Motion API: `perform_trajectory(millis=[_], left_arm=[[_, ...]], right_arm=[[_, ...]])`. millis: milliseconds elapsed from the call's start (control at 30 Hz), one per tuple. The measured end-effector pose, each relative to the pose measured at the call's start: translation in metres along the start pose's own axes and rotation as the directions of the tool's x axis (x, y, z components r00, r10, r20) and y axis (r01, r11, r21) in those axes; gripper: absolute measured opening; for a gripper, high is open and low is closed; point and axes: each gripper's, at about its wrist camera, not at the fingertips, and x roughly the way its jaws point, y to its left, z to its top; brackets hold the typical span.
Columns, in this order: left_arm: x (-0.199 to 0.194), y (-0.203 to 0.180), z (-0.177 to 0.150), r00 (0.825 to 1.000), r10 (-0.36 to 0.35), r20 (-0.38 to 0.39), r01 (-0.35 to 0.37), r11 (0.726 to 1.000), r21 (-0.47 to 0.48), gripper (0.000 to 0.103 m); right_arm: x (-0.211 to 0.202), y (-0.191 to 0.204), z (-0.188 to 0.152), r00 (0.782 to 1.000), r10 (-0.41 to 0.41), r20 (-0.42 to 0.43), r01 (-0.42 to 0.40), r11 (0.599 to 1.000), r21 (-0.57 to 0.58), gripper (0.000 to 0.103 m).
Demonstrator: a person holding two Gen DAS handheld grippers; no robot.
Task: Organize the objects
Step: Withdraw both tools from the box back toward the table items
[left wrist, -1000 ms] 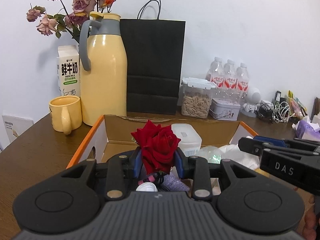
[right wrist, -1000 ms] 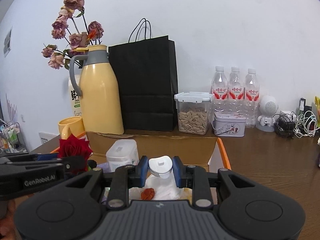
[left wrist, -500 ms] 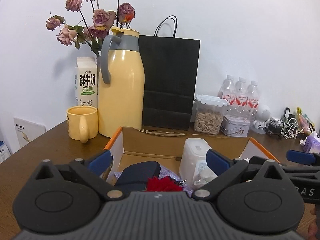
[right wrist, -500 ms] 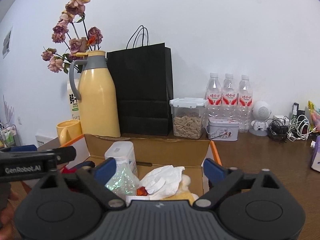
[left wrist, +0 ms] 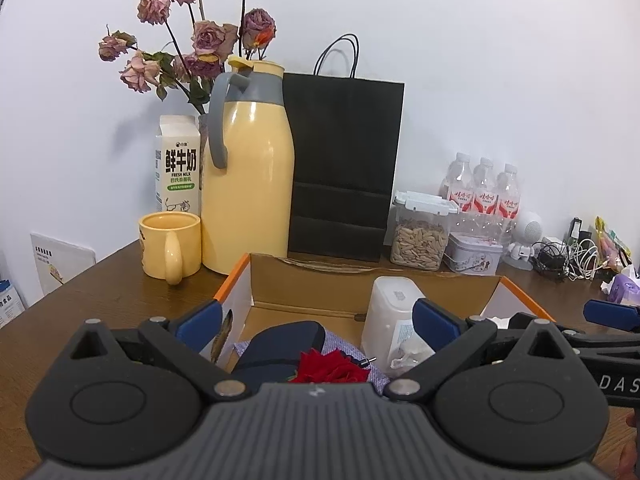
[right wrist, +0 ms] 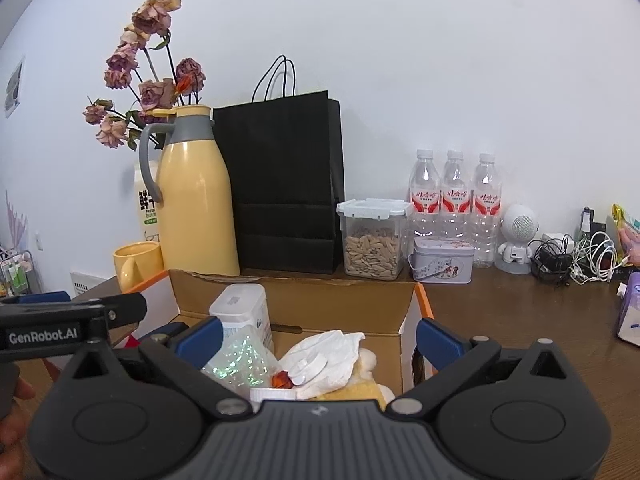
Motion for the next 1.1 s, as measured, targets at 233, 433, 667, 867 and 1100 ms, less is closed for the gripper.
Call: perform_trajectory(millis=[233,433,667,867,1100], left_arm=[[-0.014,0.000,0.003,0.999,0.000,-0.044,0.001,1.000,0.018,0.103],[-0.037,0.001,0.001,0.998,-0.007,-0.061,0.009,1.000,0.026,0.103],[-0.067,0.005,-0.001,0.997,-0.017,-0.081,0.021,0.999,0.046,0.103],[-0.087,0.011,-0.008,0.993,-0.020,-0.116,0.027,0.998,0.062,0.103],[-0.098,0.021,-0.030,0.983,-0.010,-0.182,0.027,0.996,0.090,0.103]], right_arm=[[-0.025,0.004,0.006,1.000,0.001,0.014,-0.001,0.999,-0.034,0.103],[-0.052,0.007,0.003,1.000,0.020,-0.018,-0.021,0.999,-0.047,0.103],[-0.079,0.010,-0.010,0.995,0.028,-0.091,-0.032,0.998,-0.051,0.103],[-0.094,0.013,-0.027,0.985,0.044,-0.167,-0.052,0.998,-0.043,0.103],[-0.105,0.014,-0.053,0.965,0.080,-0.251,-0.089,0.996,-0.025,0.103]])
